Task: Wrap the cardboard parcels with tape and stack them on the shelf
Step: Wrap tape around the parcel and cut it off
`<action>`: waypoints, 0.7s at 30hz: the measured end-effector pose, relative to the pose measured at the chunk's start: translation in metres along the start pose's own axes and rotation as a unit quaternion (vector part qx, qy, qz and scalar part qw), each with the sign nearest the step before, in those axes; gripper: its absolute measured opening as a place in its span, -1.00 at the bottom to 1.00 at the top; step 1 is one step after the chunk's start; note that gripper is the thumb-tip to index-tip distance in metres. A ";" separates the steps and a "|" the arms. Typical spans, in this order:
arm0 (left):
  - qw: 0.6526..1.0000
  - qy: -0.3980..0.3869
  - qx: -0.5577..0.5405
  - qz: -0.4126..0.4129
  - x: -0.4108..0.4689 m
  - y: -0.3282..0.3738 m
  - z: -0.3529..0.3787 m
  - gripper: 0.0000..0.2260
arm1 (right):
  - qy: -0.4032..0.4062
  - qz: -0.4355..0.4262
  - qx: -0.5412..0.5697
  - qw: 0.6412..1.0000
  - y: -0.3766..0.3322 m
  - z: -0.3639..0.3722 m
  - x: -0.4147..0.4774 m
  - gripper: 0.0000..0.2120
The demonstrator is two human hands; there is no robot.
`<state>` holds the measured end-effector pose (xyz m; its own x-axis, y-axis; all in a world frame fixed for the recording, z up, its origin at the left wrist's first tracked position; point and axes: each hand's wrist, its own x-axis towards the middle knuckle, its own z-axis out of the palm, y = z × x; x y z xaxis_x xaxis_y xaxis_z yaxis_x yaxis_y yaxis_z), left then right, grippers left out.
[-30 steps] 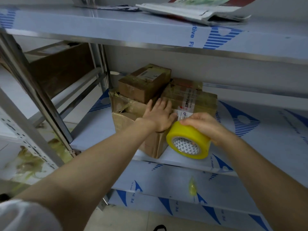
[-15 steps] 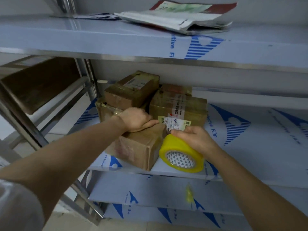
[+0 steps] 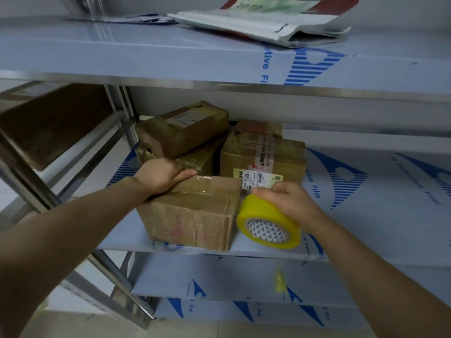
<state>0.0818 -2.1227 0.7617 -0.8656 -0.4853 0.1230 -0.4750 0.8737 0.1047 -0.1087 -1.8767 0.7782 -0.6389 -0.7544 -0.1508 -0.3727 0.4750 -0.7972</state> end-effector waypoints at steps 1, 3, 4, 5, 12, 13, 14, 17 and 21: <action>1.000 0.001 -0.008 -0.012 0.001 0.000 0.000 -0.32 | -0.003 0.001 0.001 1.000 -0.001 0.001 0.000 -0.50; 0.997 -0.019 -0.053 -0.055 0.000 -0.003 -0.003 -0.29 | -0.008 0.001 0.001 1.000 -0.003 0.003 0.001 -0.52; 0.991 -0.041 -0.094 -0.083 -0.004 -0.008 -0.004 -0.29 | -0.009 0.002 0.000 1.000 -0.003 0.004 0.002 -0.53; 0.982 -0.060 -0.139 -0.110 -0.008 -0.012 -0.004 -0.32 | -0.008 0.005 -0.001 1.000 -0.003 0.004 0.002 -0.53; 0.985 -0.094 -0.020 -0.142 -0.009 -0.002 -0.014 -0.33 | -0.006 0.017 0.001 1.000 -0.007 0.006 0.006 -0.64; 0.985 -0.089 -0.018 -0.148 -0.008 0.005 -0.014 -0.22 | -0.010 0.016 -0.003 1.000 -0.008 0.006 0.006 -0.64; 0.984 -0.085 -0.021 -0.155 -0.008 0.014 -0.014 -0.11 | -0.014 0.014 -0.007 1.000 -0.007 0.006 0.006 -0.64; 0.979 -0.107 0.029 -0.170 -0.010 0.034 -0.006 0.02 | -0.015 0.016 -0.005 1.000 -0.007 0.006 0.006 -0.64; 0.979 -0.095 0.086 -0.161 -0.005 0.045 -0.011 -0.18 | -0.011 0.018 0.013 1.000 -0.007 0.007 0.007 -0.64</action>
<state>0.0668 -2.0814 0.7770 -0.6732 -0.7355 -0.0766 -0.7330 0.6774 -0.0628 -0.1060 -1.8882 0.7786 -0.6370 -0.7463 -0.1929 -0.3316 0.4913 -0.8054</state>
